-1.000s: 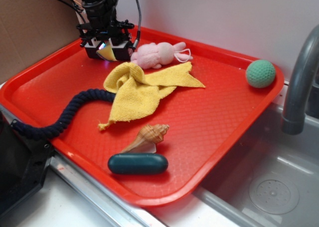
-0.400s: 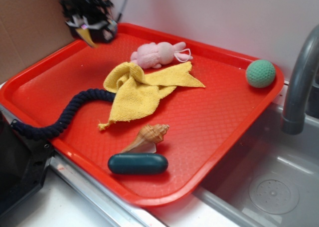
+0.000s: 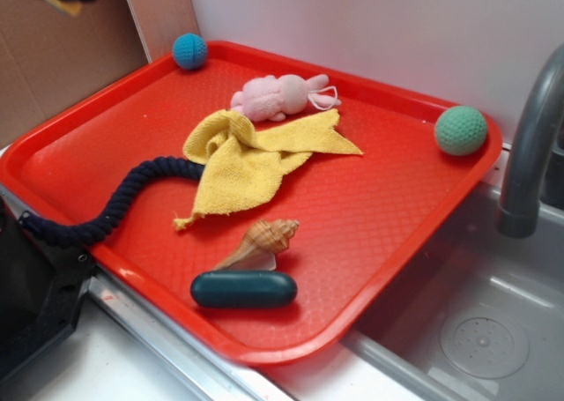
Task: Grab the green sponge.
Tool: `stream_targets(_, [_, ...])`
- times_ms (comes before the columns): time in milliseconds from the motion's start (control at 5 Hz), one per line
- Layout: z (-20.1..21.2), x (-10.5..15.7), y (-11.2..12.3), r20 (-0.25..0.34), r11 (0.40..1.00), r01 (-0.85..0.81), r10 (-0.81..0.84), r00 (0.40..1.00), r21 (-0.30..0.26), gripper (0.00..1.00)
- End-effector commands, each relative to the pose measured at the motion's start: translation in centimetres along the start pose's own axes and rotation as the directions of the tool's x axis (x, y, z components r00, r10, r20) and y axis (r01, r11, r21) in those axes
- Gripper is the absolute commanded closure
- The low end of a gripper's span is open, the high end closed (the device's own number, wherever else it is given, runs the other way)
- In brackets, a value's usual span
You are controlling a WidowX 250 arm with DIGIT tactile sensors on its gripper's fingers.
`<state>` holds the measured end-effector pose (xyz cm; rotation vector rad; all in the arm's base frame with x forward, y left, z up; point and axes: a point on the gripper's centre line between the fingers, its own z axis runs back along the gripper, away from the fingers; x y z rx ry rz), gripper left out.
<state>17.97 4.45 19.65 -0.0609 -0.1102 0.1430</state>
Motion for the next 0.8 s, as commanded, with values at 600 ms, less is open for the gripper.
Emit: stream_targets(600, [1.9, 0.7, -3.7, 0.002, 0.994, 0.109, -0.109, 0.994, -0.001, 1.00])
